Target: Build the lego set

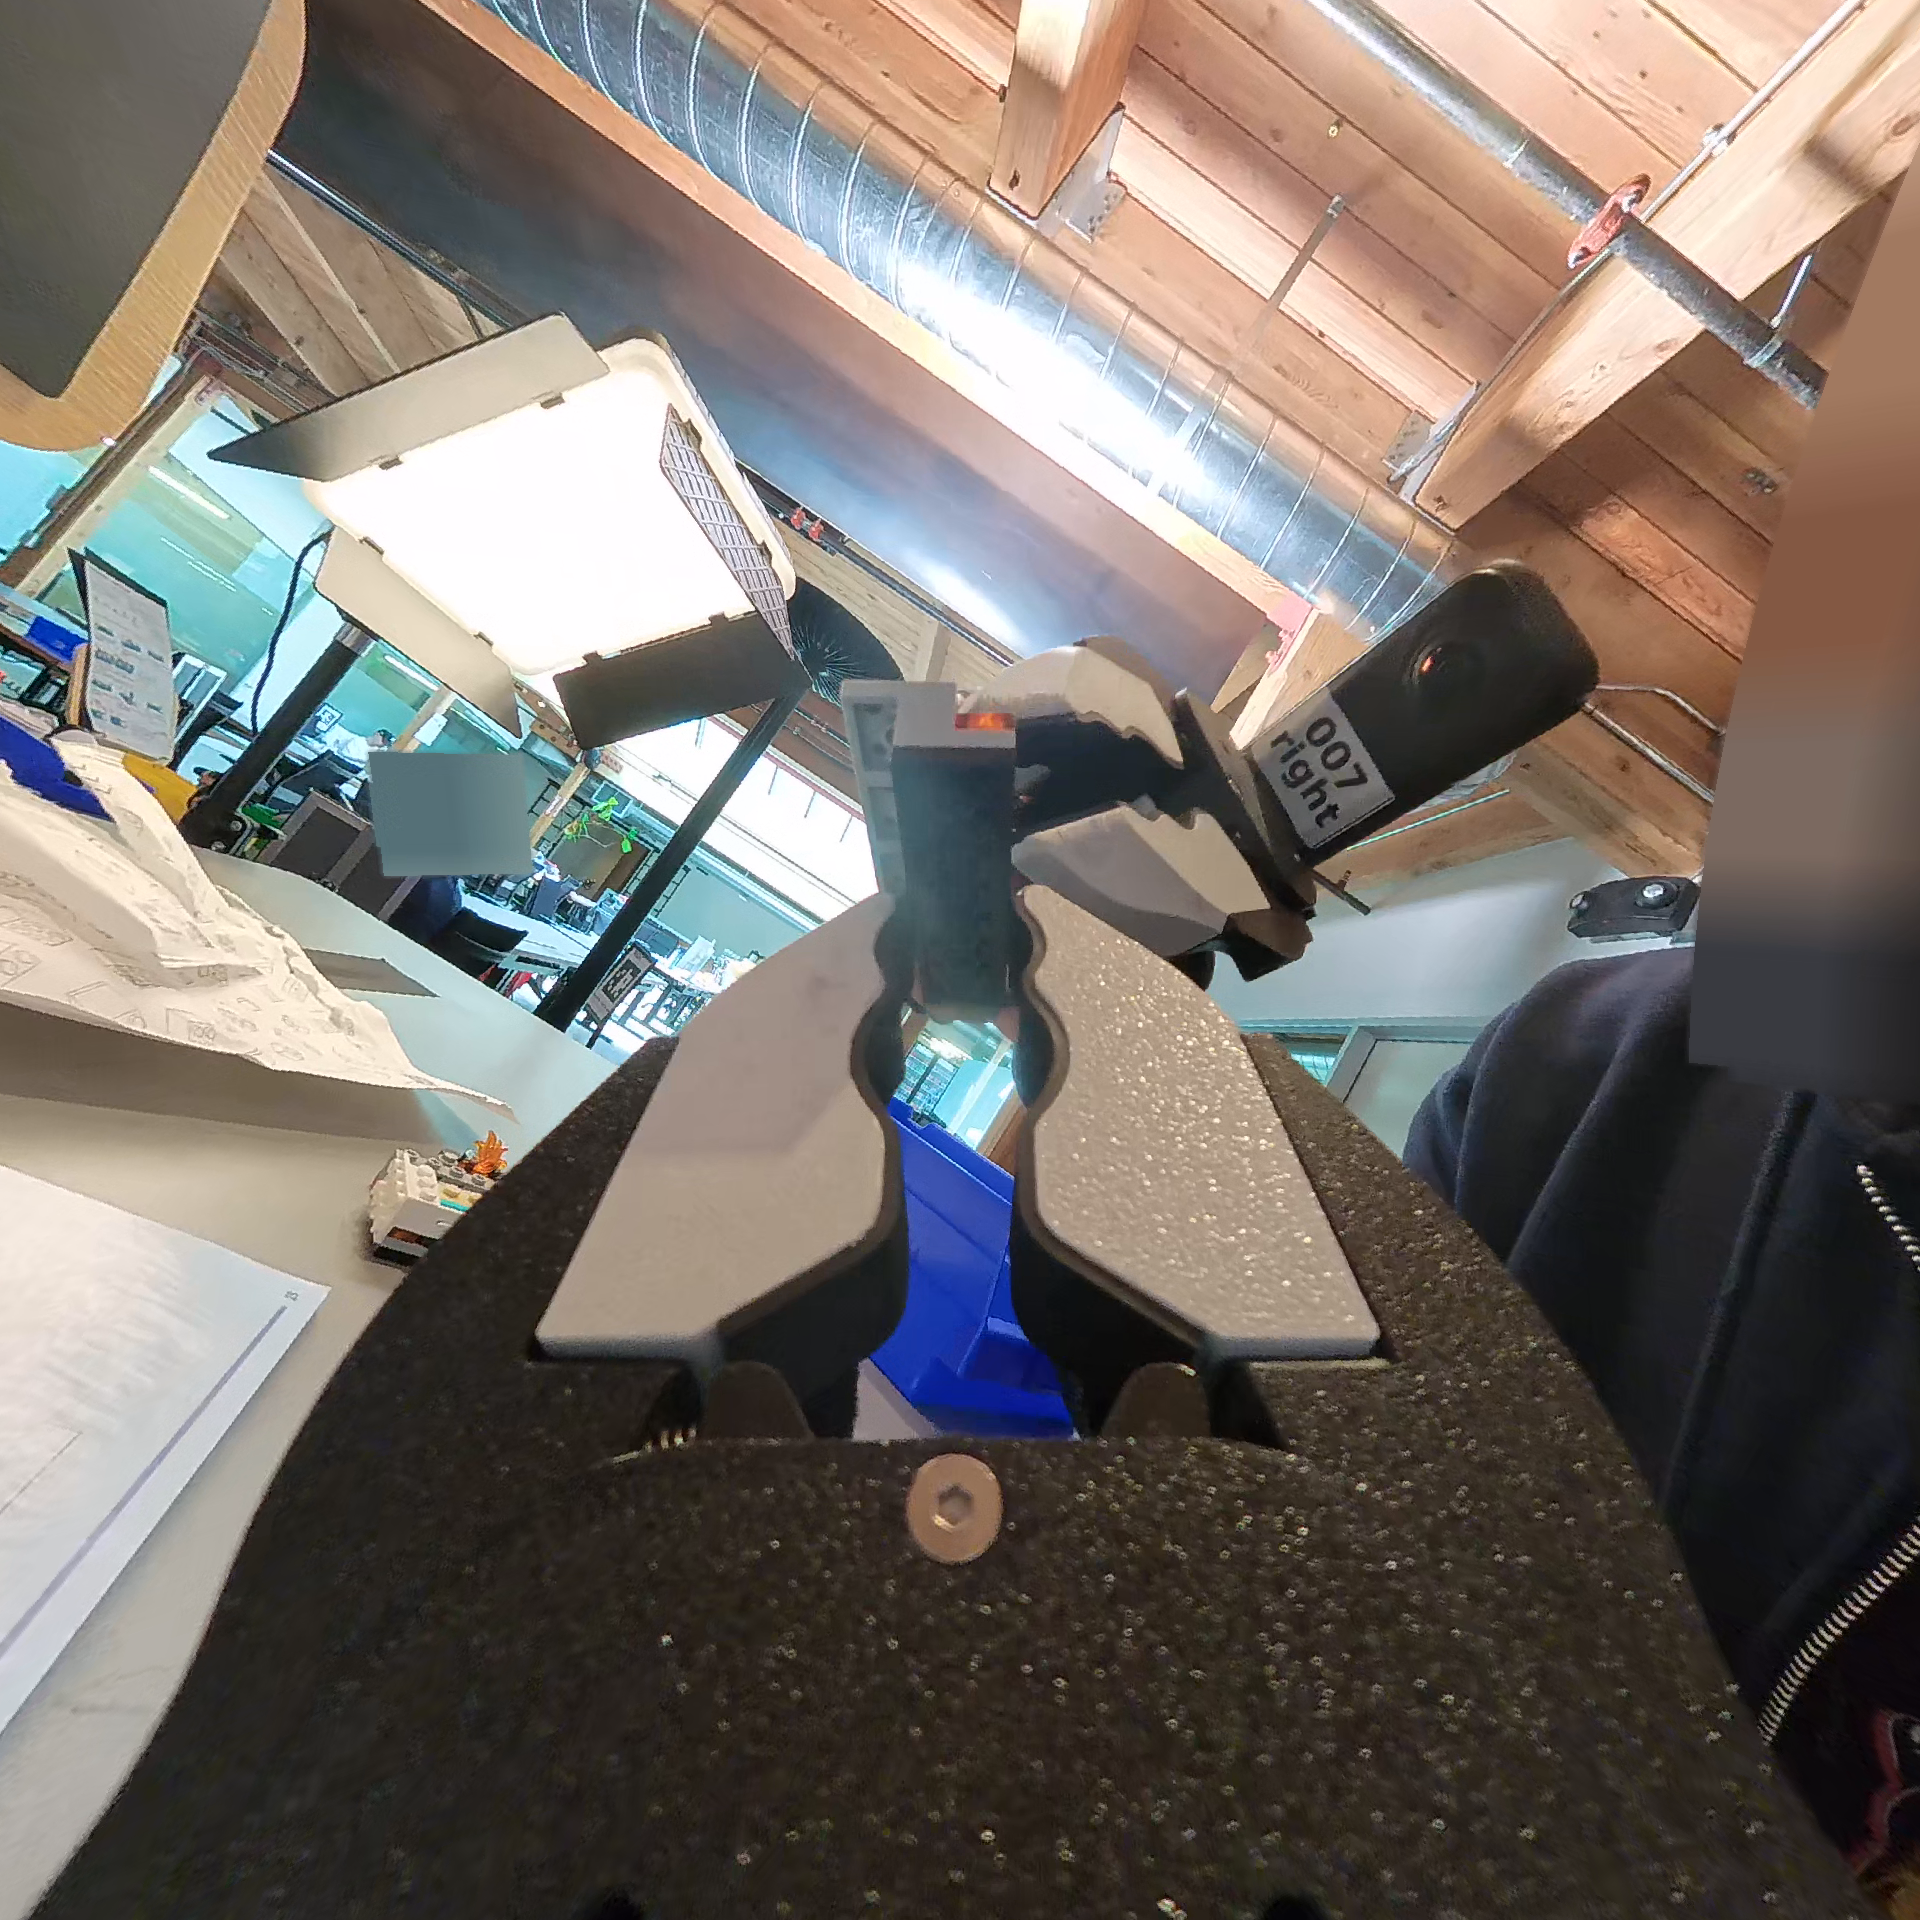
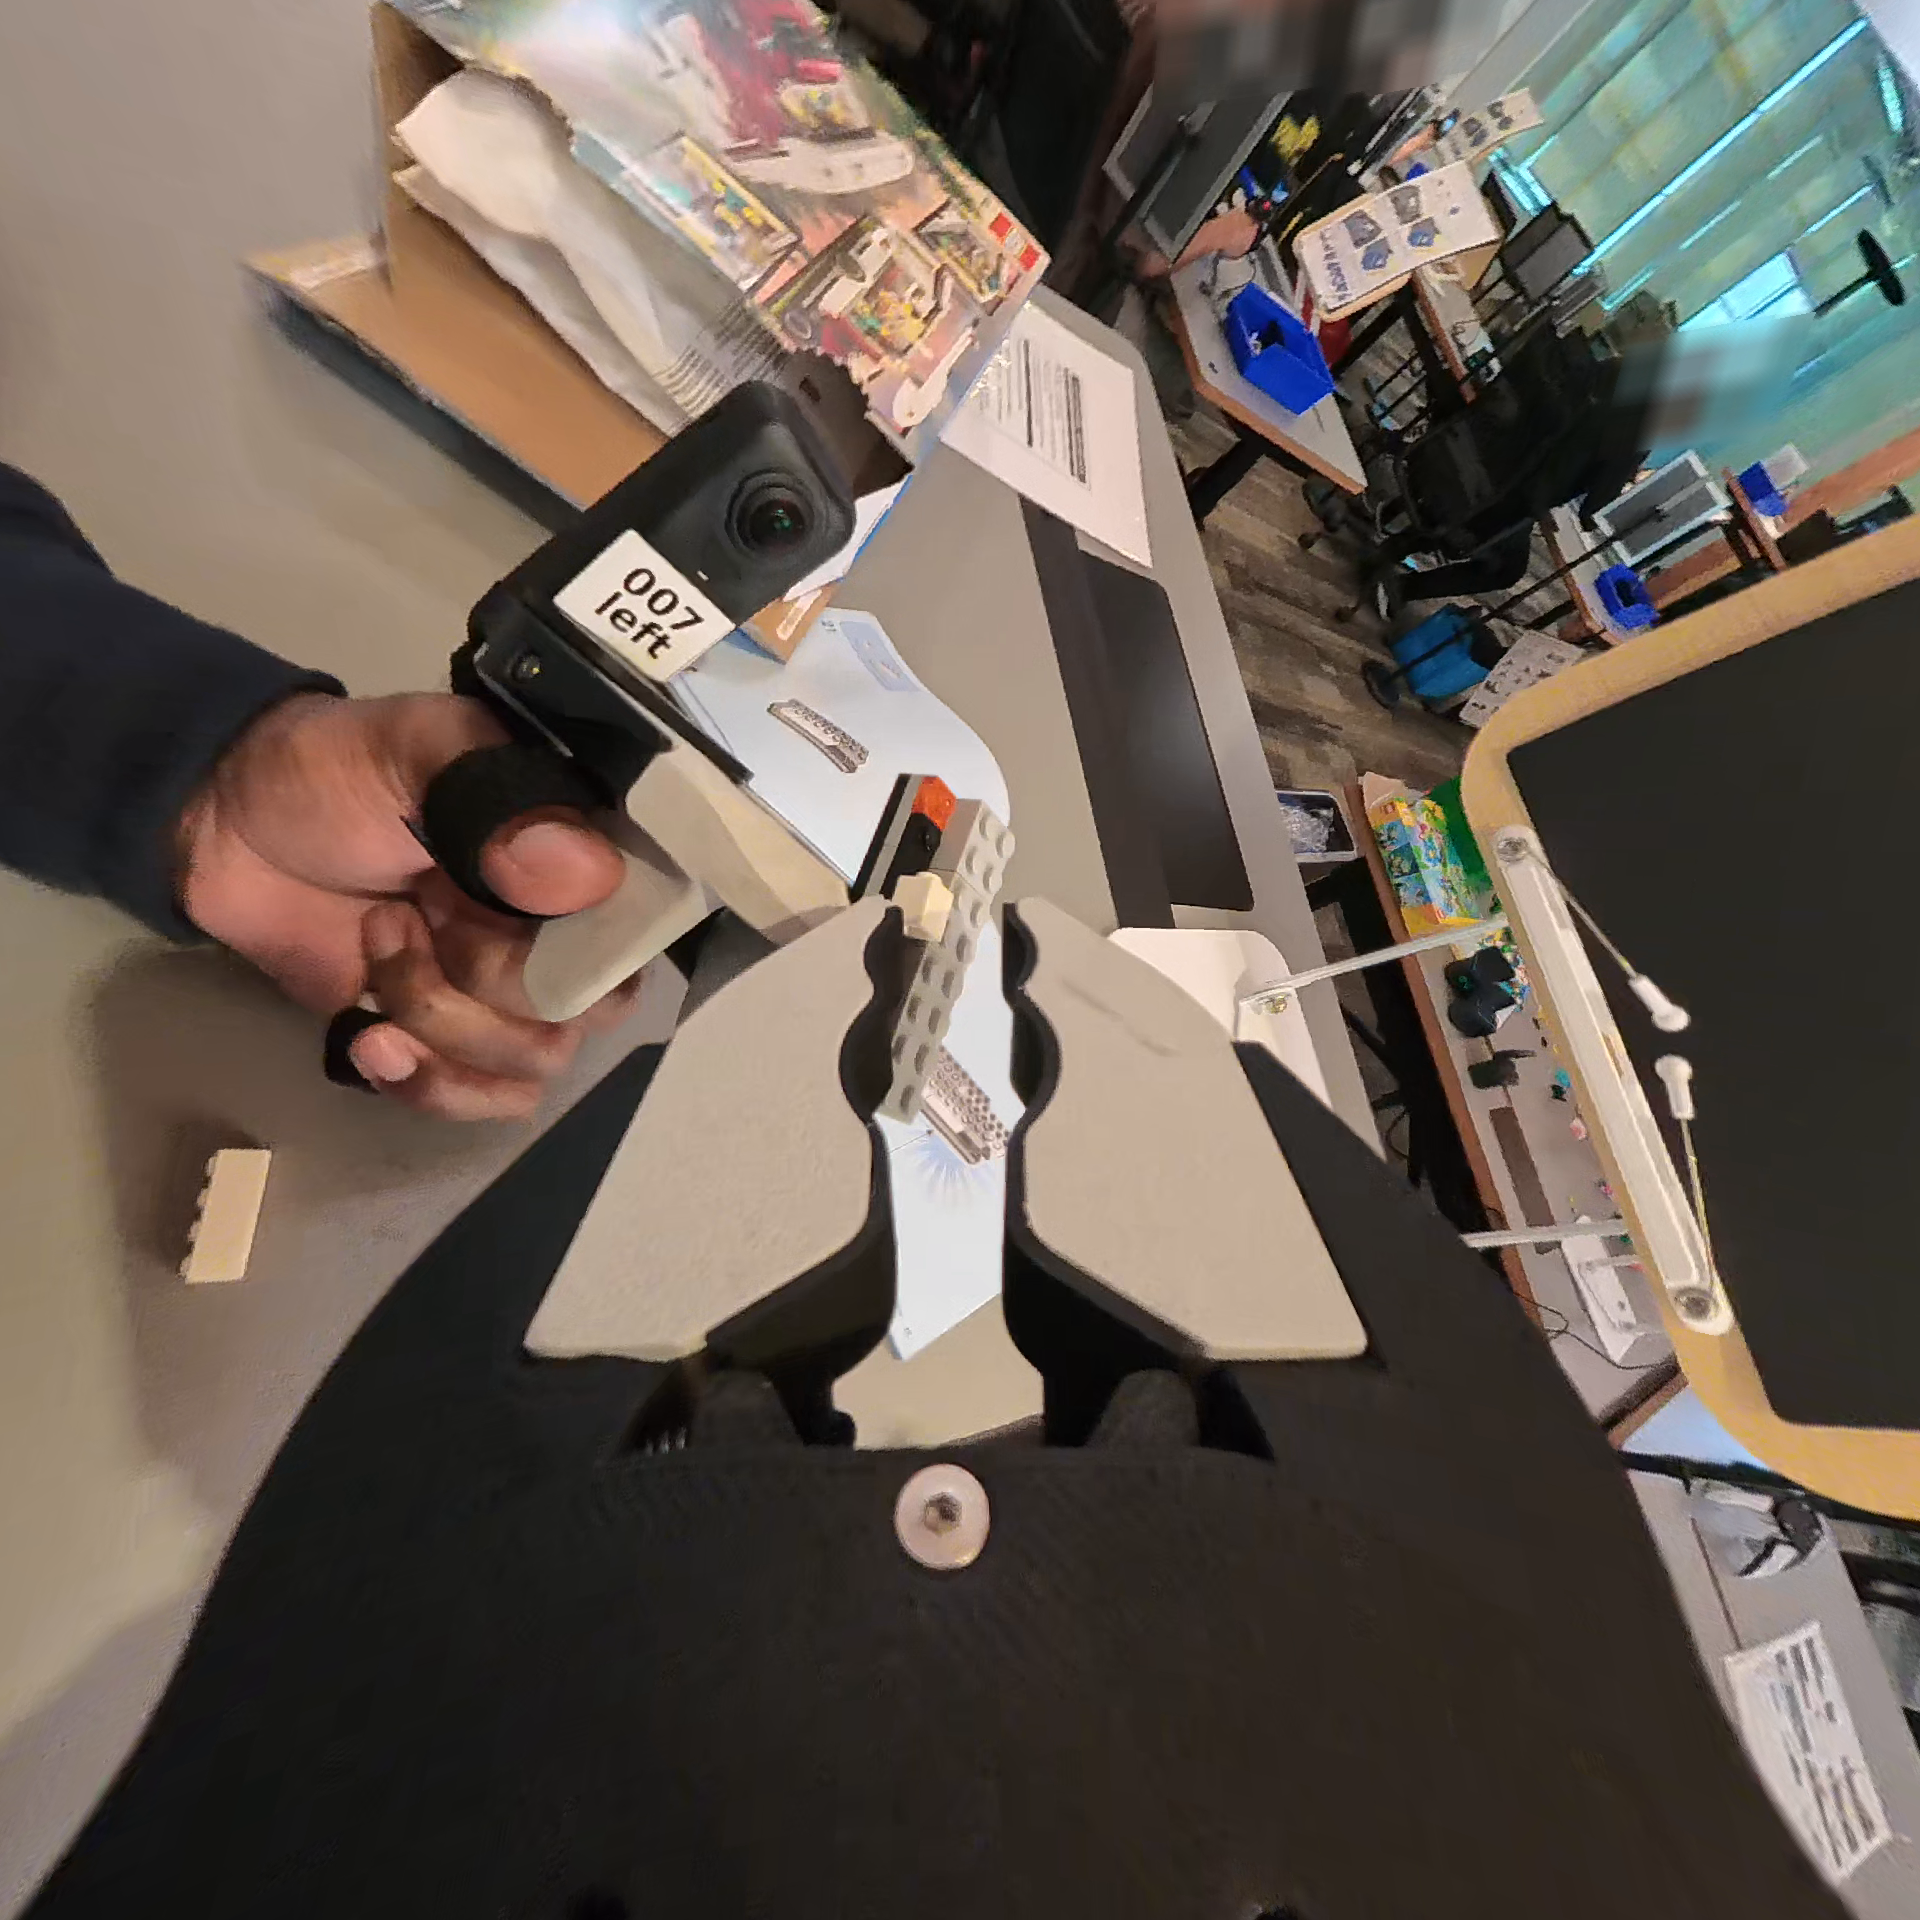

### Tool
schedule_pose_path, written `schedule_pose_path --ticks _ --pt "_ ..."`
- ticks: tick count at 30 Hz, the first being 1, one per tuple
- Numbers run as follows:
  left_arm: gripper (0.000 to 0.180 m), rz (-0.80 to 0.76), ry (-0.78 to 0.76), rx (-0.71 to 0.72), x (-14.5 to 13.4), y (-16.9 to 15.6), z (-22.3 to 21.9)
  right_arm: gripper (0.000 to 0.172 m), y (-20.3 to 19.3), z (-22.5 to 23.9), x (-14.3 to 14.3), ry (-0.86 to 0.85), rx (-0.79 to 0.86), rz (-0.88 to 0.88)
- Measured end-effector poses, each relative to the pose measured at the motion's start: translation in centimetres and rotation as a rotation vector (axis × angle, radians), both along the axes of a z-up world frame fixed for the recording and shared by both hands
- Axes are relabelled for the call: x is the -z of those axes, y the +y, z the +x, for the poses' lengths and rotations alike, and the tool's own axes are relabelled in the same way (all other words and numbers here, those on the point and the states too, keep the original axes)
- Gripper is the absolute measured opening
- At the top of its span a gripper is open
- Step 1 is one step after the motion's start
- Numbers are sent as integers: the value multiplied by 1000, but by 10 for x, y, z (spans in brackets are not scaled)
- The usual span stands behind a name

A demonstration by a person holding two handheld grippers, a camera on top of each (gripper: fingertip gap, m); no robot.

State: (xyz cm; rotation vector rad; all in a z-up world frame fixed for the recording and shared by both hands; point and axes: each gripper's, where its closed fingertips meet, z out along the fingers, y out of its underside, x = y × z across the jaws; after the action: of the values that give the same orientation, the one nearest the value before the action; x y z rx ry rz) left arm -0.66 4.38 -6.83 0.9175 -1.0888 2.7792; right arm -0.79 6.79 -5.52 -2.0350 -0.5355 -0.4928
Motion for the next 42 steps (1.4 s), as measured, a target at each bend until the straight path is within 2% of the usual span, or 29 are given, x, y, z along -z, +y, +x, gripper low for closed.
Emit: schedule_pose_path --ticks 12,30,38,42 --pt "16 3 13 12 1 1 0 17 7 2 -1 123 -20 41" --pt "16 10 19 31 3 -3 0 13 7 4 -2 155 -26 75" --pt "17 -119 18 173 -2 -1 -8 16 0 2 -2 128 -83 50" --pt "17 -183 28 319 -4 -6 -17 19 -4 -16 -5 229 -213 5"
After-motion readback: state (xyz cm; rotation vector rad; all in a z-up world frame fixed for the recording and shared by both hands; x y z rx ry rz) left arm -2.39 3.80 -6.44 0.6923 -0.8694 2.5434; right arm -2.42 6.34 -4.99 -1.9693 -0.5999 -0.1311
